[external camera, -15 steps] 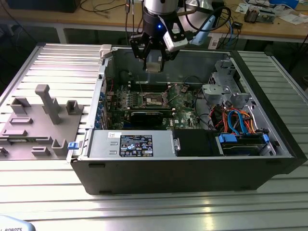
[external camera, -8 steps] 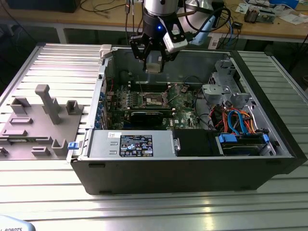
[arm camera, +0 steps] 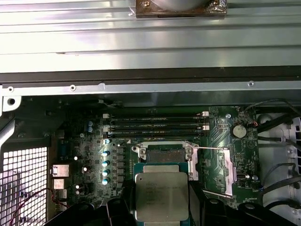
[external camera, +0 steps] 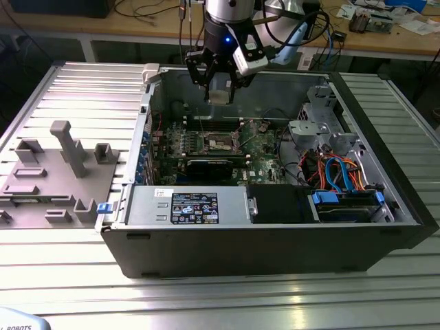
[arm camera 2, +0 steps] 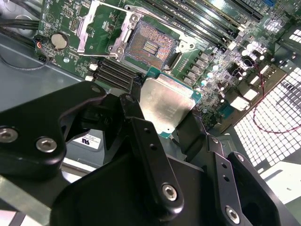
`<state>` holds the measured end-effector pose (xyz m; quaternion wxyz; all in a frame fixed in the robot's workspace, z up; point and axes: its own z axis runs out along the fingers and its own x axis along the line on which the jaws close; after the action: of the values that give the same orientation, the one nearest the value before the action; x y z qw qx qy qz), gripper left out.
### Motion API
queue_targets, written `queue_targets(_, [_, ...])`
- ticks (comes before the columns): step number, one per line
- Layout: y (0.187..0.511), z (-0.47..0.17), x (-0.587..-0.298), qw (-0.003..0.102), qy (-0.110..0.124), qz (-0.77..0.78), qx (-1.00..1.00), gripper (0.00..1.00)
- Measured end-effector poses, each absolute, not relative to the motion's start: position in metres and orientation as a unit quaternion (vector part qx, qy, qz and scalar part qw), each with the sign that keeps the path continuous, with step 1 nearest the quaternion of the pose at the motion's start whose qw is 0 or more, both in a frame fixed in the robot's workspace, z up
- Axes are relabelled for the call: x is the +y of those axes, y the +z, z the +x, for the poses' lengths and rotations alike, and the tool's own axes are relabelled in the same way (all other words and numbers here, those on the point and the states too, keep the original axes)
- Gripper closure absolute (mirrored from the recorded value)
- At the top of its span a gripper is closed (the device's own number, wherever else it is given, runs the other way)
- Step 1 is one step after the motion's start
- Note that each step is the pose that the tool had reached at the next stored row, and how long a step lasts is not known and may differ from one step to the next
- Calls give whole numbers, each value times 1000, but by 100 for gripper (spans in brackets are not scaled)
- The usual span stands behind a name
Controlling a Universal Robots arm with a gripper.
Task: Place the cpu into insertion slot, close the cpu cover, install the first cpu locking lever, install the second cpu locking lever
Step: 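Place the cpu into insertion slot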
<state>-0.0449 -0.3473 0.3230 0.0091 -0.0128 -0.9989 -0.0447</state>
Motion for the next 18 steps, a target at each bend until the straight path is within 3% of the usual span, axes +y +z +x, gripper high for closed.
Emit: queue_targets(18, [321, -45, -348, 8, -45, -41, -998, 45])
